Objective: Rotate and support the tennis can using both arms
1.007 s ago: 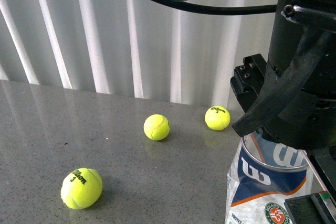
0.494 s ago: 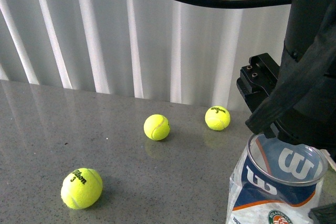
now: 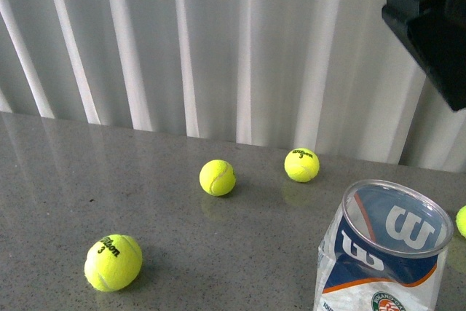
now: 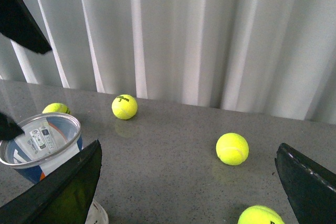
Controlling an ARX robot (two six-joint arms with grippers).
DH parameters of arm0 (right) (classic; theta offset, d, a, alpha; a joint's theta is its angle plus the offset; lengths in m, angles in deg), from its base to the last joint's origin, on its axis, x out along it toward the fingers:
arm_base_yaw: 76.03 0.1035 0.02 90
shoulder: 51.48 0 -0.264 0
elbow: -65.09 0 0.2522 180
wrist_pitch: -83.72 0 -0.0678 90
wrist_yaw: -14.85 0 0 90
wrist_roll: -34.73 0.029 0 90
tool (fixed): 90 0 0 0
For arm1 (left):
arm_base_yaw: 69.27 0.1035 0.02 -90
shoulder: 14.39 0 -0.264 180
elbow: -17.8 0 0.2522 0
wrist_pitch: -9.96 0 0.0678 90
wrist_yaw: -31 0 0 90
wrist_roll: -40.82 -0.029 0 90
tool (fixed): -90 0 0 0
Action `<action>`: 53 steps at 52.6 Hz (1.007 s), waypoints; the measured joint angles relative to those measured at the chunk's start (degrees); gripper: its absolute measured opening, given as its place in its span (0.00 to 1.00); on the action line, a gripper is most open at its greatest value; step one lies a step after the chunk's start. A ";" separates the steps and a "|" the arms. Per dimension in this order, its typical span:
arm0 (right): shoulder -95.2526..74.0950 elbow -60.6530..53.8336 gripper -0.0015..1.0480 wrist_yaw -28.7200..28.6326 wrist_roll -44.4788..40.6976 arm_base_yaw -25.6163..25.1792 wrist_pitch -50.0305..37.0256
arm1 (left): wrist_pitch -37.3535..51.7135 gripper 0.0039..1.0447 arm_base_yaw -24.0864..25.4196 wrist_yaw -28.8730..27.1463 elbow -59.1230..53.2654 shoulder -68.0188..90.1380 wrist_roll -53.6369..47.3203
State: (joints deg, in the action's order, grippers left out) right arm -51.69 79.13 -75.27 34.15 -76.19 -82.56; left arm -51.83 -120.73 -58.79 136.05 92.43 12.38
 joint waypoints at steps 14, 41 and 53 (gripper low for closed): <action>0.00 0.00 0.93 0.00 0.00 0.00 0.00 | 20.41 0.94 11.15 0.44 -12.92 -21.07 12.79; 0.00 0.00 0.93 0.02 0.00 0.00 0.00 | 56.04 0.53 50.97 -1.49 -66.18 -63.06 27.80; 0.00 0.00 0.93 0.07 0.00 0.00 0.00 | 61.55 0.15 51.36 -0.17 -81.13 -68.89 28.35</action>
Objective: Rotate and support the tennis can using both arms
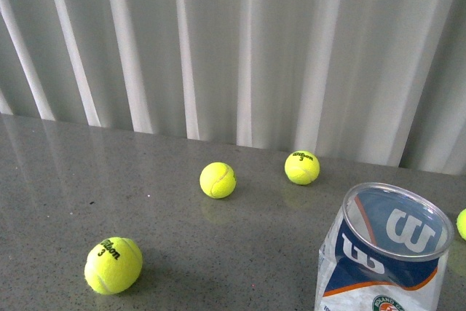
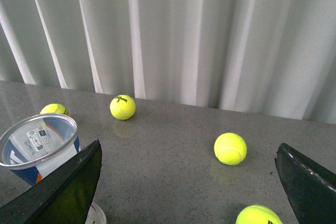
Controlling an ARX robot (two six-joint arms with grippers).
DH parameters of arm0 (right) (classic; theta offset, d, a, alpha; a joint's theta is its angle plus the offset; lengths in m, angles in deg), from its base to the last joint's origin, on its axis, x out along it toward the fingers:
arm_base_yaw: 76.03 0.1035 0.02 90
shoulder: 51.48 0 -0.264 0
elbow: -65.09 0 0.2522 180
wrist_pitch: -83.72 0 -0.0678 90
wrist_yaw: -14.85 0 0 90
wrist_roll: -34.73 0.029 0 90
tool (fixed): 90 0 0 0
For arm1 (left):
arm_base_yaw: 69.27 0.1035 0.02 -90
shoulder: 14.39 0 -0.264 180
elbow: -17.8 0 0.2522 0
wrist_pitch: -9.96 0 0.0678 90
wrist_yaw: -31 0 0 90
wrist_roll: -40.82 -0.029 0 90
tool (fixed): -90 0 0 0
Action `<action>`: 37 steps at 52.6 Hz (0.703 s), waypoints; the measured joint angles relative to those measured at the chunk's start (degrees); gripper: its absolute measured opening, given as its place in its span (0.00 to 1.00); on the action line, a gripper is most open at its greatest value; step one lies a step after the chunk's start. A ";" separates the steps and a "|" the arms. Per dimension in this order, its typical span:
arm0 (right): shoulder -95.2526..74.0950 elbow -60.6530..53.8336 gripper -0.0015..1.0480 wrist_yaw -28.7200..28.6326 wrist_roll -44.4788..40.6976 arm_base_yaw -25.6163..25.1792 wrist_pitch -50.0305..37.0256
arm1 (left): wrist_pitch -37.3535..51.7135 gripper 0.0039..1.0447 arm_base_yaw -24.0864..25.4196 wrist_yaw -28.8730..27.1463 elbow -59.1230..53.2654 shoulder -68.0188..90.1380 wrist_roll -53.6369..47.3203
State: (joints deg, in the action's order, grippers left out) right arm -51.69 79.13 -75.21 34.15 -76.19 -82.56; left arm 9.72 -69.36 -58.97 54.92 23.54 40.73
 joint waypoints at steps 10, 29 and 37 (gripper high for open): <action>0.00 0.00 0.93 -0.09 0.00 0.00 0.00 | 2.78 0.03 0.02 -0.13 -7.26 -5.62 0.22; 0.00 0.00 0.93 -0.07 0.00 0.00 0.00 | 3.39 0.03 0.04 -0.09 -15.21 -12.61 0.22; 0.00 0.00 0.93 -0.02 0.00 0.00 0.00 | 2.36 0.03 0.04 -0.02 -18.01 -16.66 0.22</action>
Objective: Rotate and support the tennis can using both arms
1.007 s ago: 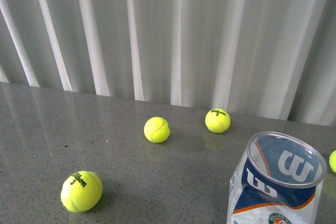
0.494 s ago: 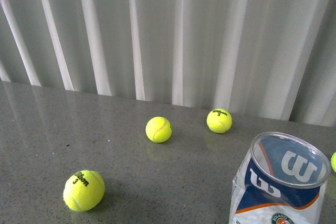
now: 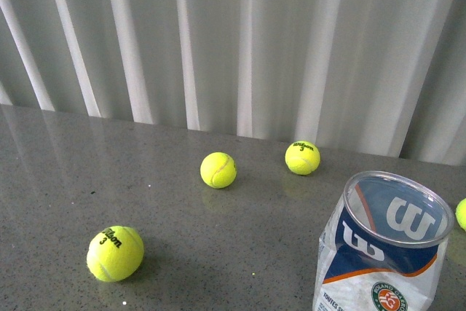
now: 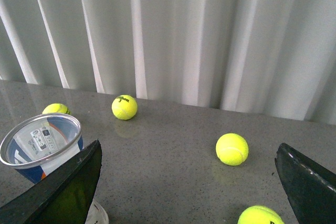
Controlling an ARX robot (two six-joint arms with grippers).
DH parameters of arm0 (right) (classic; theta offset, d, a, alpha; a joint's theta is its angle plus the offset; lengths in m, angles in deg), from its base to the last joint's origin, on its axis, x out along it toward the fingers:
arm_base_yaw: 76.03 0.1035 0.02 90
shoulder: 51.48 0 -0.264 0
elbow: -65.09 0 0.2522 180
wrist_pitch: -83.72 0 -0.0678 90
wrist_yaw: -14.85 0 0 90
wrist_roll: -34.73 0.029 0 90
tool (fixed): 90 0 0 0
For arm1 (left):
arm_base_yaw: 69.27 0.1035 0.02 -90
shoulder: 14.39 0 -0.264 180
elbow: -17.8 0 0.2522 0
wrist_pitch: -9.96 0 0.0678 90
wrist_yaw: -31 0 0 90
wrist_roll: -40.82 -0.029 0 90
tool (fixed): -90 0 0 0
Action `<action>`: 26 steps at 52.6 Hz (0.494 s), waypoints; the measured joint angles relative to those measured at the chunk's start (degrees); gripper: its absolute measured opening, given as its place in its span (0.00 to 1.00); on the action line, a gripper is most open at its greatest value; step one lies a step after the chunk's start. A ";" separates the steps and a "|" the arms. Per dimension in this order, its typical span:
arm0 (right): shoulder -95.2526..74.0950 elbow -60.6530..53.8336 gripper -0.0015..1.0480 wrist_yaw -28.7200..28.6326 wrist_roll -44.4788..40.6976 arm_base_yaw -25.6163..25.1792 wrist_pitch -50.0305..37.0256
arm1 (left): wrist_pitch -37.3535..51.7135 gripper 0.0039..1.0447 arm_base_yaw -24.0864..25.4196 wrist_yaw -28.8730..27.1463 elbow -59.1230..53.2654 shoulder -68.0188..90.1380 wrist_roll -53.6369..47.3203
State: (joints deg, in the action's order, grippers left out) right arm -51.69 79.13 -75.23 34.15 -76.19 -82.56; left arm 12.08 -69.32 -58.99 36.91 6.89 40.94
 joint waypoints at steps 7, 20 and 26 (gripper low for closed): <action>0.00 0.00 0.93 -0.02 0.00 0.00 0.00 | -1.57 0.03 0.00 -0.04 -1.60 -3.17 0.00; 0.00 0.00 0.93 -0.02 0.00 0.00 0.00 | -4.00 0.03 0.00 -0.04 -2.99 -7.02 0.00; 0.00 0.00 0.93 0.00 0.00 0.00 0.00 | -4.15 0.03 0.00 0.02 -3.93 -8.90 0.00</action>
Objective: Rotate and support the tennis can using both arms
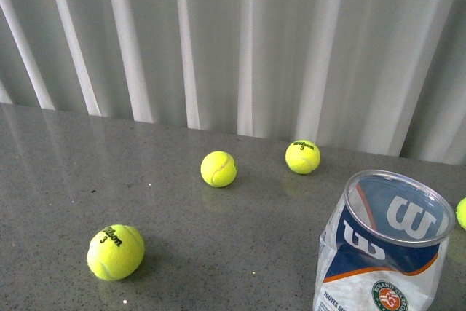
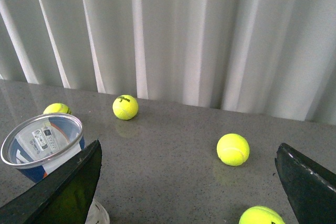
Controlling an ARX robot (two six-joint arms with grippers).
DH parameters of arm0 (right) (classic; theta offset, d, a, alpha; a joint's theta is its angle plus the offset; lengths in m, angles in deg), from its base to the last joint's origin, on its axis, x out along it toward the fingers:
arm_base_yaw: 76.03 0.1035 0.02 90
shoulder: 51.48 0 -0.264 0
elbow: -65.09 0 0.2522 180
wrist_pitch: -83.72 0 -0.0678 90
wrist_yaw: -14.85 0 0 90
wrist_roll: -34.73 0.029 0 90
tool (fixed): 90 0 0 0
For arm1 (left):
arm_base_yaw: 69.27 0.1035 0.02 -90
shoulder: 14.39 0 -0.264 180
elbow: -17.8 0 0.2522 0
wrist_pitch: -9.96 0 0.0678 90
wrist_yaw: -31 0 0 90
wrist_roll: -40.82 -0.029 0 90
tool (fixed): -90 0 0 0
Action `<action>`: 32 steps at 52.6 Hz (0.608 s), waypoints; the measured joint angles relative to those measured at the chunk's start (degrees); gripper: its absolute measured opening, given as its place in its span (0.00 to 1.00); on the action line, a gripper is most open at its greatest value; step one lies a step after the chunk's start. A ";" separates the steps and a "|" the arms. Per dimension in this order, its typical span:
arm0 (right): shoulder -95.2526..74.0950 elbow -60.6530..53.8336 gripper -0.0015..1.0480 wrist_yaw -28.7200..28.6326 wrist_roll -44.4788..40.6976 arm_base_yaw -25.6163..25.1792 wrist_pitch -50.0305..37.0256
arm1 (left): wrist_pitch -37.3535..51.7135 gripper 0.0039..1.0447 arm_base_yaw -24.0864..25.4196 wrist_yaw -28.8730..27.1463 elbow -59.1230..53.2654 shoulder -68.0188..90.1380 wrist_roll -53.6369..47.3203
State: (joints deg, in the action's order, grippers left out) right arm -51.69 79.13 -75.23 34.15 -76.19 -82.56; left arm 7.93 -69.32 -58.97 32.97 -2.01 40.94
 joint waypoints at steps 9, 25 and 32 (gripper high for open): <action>0.00 0.00 0.93 -0.02 0.00 0.00 0.00 | -7.06 0.03 0.00 -0.04 0.00 -6.51 0.00; 0.00 0.00 0.93 0.00 0.00 0.00 0.00 | -11.69 0.03 0.00 -0.04 0.00 -12.15 0.00; 0.00 0.00 0.93 -0.02 0.00 0.00 0.00 | -11.69 0.03 0.00 -0.04 0.00 -12.15 0.00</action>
State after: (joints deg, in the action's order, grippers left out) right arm -51.69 79.13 -75.25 34.15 -76.19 -82.56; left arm -3.76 -69.32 -59.01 32.97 -14.16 40.94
